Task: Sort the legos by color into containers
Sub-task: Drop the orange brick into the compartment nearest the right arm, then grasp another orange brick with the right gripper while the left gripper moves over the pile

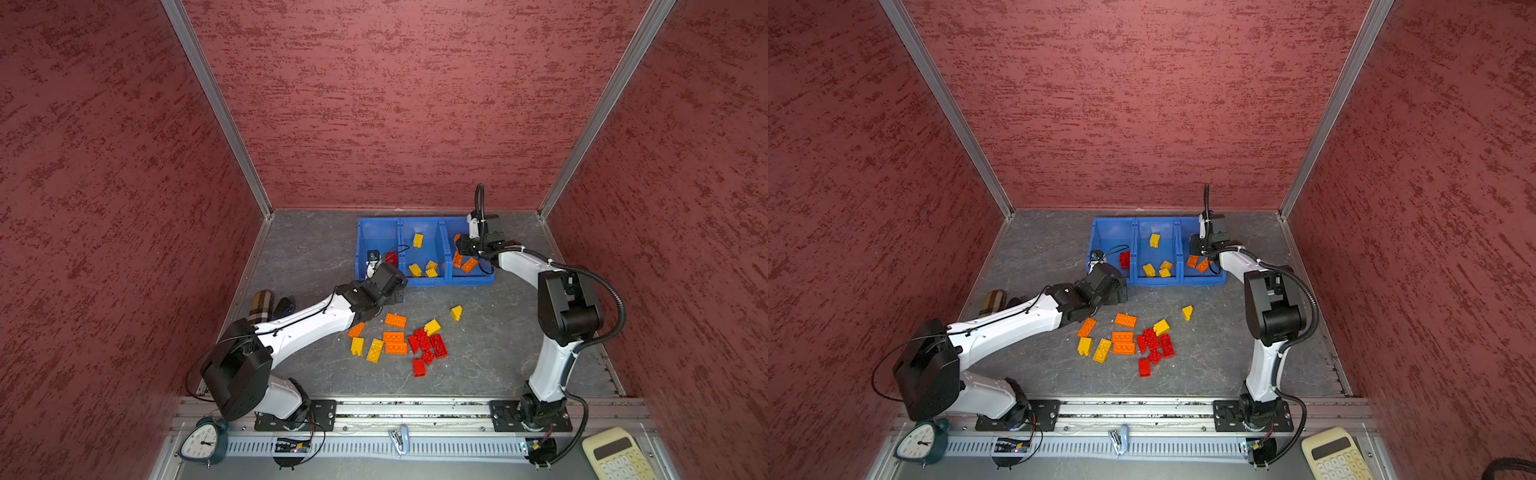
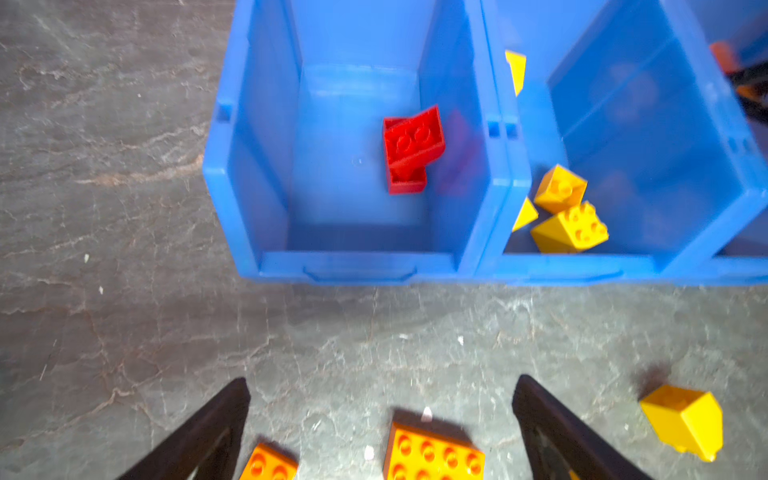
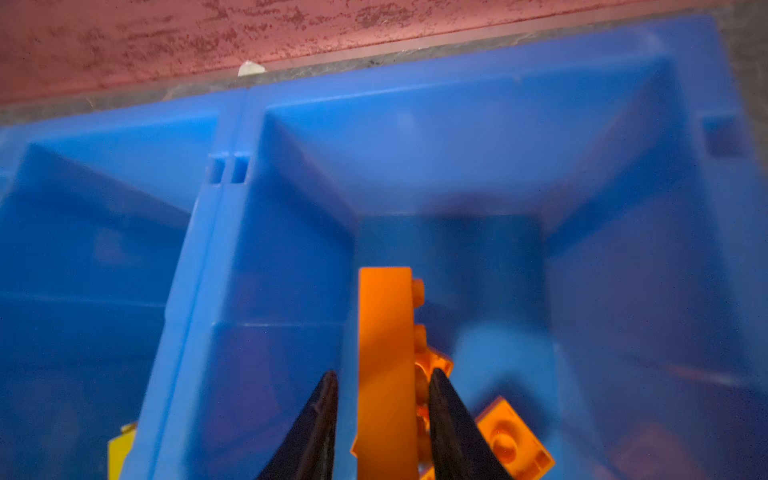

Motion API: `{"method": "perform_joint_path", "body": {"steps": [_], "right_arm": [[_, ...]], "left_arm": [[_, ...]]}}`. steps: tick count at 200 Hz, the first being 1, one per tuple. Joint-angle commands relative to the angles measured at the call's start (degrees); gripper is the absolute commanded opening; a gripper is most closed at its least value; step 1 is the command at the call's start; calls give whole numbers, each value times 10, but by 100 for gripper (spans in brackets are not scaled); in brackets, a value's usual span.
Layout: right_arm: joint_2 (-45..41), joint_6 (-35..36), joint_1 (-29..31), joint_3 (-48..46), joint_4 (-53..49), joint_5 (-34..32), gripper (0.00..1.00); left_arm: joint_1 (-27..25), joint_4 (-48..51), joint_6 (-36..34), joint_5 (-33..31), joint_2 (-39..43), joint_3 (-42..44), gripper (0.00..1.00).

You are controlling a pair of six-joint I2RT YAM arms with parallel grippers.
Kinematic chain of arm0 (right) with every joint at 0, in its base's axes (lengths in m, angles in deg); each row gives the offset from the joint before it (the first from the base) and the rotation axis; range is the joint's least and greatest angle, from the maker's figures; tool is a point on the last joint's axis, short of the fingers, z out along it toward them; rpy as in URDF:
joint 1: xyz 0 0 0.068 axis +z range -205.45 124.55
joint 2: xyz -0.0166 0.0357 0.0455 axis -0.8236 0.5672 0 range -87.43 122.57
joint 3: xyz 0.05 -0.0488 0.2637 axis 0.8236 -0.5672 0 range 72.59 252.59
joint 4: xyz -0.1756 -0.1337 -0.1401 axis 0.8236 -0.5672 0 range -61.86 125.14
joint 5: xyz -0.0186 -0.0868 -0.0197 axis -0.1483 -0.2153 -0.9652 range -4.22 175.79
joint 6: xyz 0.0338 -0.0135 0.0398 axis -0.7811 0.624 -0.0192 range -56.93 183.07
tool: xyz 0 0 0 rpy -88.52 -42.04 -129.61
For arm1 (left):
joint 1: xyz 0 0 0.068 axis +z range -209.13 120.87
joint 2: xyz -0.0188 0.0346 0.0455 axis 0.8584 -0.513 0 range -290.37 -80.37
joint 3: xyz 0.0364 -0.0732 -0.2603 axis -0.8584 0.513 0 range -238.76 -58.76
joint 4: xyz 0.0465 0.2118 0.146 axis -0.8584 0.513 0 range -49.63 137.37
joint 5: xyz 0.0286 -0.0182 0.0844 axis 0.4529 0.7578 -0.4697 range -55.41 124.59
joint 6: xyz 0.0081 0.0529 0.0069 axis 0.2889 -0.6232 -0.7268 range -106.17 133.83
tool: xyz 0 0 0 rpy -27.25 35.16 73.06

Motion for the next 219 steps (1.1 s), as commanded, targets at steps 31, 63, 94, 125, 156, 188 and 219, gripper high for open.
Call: {"method": "perform_joint_path", "body": {"steps": [31, 63, 94, 125, 156, 188, 219], "right_arm": [[-50, 5, 9, 1, -38, -8, 59], [-109, 0, 30, -34, -44, -56, 65], [-192, -1, 86, -110, -1, -84, 73], [-244, 30, 158, -198, 68, 6, 73], [-241, 170, 273, -242, 61, 20, 73], [-183, 226, 337, -228, 38, 54, 73], [-101, 281, 372, -166, -19, 48, 73]], "left_arm": [[-13, 0, -21, 36, 21, 42, 99], [-16, 12, -5, 13, 10, 44, 99], [-16, -1, 45, -34, 21, 55, 99], [-12, -15, 77, -47, 29, 61, 99], [-4, 23, 125, -86, 44, 69, 99], [34, 60, 189, -85, 74, 104, 99], [65, 50, 230, -55, 120, 154, 99]]}}
